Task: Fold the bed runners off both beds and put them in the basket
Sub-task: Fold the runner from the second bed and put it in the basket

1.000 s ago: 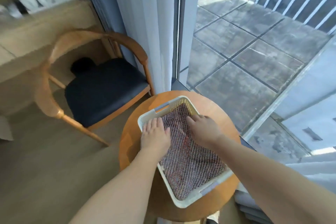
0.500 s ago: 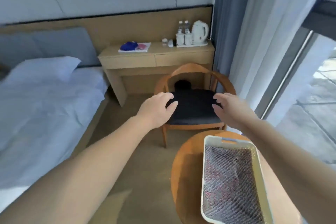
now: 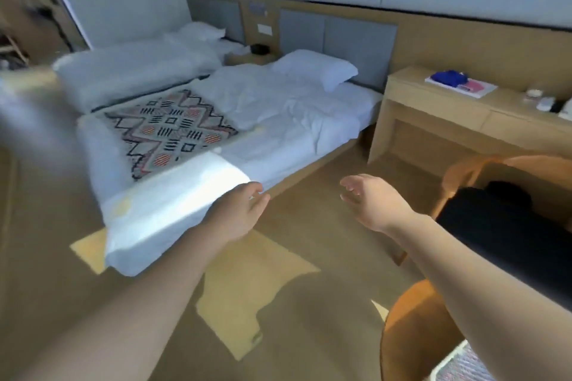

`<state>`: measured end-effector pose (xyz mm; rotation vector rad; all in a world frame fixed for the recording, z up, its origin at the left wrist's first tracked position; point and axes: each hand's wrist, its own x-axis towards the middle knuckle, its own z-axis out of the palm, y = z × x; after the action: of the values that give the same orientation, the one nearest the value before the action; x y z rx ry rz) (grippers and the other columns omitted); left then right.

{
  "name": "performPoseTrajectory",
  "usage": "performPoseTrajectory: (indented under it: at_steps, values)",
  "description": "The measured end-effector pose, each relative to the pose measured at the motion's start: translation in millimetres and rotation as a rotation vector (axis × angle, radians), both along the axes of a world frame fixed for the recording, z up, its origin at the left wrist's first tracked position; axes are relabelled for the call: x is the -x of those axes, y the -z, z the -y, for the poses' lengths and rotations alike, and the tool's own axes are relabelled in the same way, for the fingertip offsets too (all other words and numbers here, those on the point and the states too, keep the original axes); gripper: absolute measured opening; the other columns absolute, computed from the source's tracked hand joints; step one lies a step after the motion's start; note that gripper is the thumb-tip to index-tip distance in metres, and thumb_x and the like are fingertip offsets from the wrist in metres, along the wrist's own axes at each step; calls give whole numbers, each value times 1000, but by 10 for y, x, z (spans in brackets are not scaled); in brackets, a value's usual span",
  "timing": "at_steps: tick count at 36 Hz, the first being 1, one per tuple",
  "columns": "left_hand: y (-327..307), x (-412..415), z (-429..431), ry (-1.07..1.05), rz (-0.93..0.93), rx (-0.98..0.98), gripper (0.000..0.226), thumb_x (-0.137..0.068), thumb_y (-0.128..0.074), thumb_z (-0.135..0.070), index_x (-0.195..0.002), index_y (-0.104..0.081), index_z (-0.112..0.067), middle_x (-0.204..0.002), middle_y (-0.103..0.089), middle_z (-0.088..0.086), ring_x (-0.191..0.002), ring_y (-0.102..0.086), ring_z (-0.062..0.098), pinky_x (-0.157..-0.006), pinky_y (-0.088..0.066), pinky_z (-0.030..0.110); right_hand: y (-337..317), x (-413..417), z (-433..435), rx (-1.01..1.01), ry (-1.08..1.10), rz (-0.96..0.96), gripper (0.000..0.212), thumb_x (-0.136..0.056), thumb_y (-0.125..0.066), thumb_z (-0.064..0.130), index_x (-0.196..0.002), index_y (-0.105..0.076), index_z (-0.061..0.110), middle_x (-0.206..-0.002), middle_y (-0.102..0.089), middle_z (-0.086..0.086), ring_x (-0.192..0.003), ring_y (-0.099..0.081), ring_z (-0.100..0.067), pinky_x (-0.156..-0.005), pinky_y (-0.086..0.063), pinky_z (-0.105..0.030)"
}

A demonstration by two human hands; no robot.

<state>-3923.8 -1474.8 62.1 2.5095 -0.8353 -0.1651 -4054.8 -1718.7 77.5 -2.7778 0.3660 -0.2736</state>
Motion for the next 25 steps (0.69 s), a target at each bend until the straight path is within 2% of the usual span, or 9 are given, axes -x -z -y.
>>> performPoseTrajectory:
  at_steps: [2, 5, 8, 12, 18, 22, 25]
  values:
    - [45, -84, -429, -82, -15, 13, 39, -97, -42, -45, -129, -50, -23, -130, -55, -6, -118, -52, 15, -91, -41, 29, 12, -229, -308, -17, -70, -33, 19, -90, -54, 24, -104, -61, 13, -97, -61, 1, -94, -57, -29, -80, -45, -32]
    - [108, -242, -1028, -190, -40, 17, 40, -97, -40, -47, -129, -49, -26, -129, -55, -8, -115, -52, 14, -90, -42, 30, 2, -576, -791, -17, -148, -86, 40, -92, -54, 27, -129, -57, 14, -122, -62, -7, -111, -58, -27, -89, -46, -29]
    - [160, -419, -1559, -261, -30, 31, 37, -96, -40, -48, -125, -50, -27, -126, -56, -9, -112, -52, 13, -86, -40, 27, 9, -935, -1271, 4, -237, -84, 39, -91, -55, 26, -128, -58, 14, -120, -63, -8, -108, -59, -26, -81, -41, -27]
    - [211, -695, -2296, -351, -50, 43, 36, -97, -41, -43, -127, -51, -25, -125, -55, -9, -113, -51, 12, -84, -35, 23, 56, -1486, -2034, -28, -321, -60, 37, -93, -55, 26, -128, -58, 14, -121, -63, -5, -108, -61, -23, -83, -44, -27]
    - [242, -1286, -3488, -445, -113, 87, 34, -95, -48, -40, -124, -55, -24, -121, -58, -3, -109, -55, 19, -96, -44, 35, 169, -2233, -3377, -81, -405, -47, 38, -94, -54, 27, -130, -57, 14, -127, -61, -4, -110, -59, -20, -88, -45, -27]
    - [168, -1624, -4179, -442, -57, 103, 32, -92, -49, -41, -117, -57, -24, -115, -60, -3, -99, -61, 20, -91, -49, 38, 280, -2607, -4077, -85, -443, -77, 37, -94, -54, 26, -129, -58, 13, -126, -62, -7, -110, -60, -22, -90, -49, -31]
    - [98, -1873, -4499, -423, -31, 56, 33, -94, -48, -37, -121, -56, -20, -118, -59, 0, -104, -59, 21, -91, -48, 38, 313, -2839, -4410, -79, -442, -110, 37, -95, -53, 27, -129, -58, 14, -126, -62, -7, -111, -59, -22, -89, -47, -29]
